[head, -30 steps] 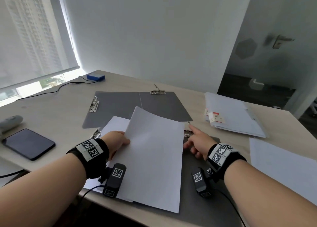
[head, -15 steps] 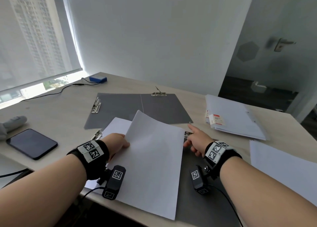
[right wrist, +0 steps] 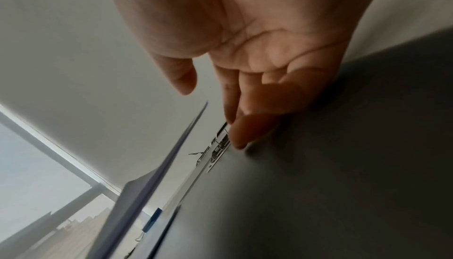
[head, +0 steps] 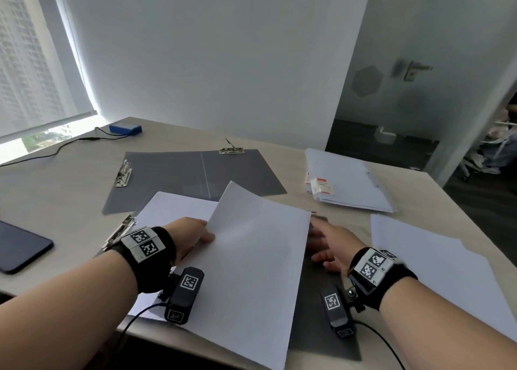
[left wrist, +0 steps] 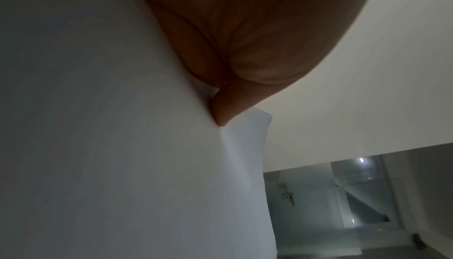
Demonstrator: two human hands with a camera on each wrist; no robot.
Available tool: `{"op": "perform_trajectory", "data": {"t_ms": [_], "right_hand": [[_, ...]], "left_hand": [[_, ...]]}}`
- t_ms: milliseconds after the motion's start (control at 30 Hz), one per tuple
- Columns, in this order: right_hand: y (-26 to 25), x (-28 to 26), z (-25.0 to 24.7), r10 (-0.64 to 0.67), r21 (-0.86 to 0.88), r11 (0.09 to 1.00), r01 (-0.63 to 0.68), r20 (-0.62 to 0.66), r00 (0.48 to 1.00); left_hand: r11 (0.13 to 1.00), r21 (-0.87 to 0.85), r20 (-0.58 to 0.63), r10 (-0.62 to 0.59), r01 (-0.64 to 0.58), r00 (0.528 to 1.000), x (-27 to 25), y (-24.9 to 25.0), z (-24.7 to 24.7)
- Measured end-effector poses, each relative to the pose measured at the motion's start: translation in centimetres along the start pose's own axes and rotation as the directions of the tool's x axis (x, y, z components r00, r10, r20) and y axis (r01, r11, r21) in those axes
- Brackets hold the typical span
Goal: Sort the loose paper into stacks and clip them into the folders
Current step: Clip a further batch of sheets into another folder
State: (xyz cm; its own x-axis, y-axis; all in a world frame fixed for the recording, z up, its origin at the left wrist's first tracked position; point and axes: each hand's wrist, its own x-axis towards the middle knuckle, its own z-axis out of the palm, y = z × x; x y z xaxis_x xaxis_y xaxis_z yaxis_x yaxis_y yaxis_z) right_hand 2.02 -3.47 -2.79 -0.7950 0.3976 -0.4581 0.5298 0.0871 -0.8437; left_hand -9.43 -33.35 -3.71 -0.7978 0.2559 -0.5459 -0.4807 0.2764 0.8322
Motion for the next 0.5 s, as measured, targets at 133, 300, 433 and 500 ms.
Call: {"op": "perform_trajectory", "data": {"t_ms": [133,300,433,500], "right_hand": [[1.1,-0.8,-1.3,-0.025,-0.03,0.999,0.025,0.004,1.0],[2.0,-0.2,-2.8,-0.043,-0.203,0.978,0.036,-0.026,0.999],[2.1,0.4,-3.1,-0.026,-0.261,0.965,0.022,-0.013,1.0],[2.1,0.9,-3.1,-0.01,-0.274,0.962,0.004,-0.022,1.0]], "left_hand": [[0.998,0.064,0.064,0.012,-0.016,0.998,-1.1,0.4,3.3],[0.967,0.253,0.131,-0.011,-0.023,0.991,-2.0,0.3,5.3],[0.925,0.376,0.096,0.014,-0.049,0.995,-2.0,0.8,5.3],[0.916,0.398,0.084,0.01,-0.042,0.996,-1.8,1.2,5.2]]}}
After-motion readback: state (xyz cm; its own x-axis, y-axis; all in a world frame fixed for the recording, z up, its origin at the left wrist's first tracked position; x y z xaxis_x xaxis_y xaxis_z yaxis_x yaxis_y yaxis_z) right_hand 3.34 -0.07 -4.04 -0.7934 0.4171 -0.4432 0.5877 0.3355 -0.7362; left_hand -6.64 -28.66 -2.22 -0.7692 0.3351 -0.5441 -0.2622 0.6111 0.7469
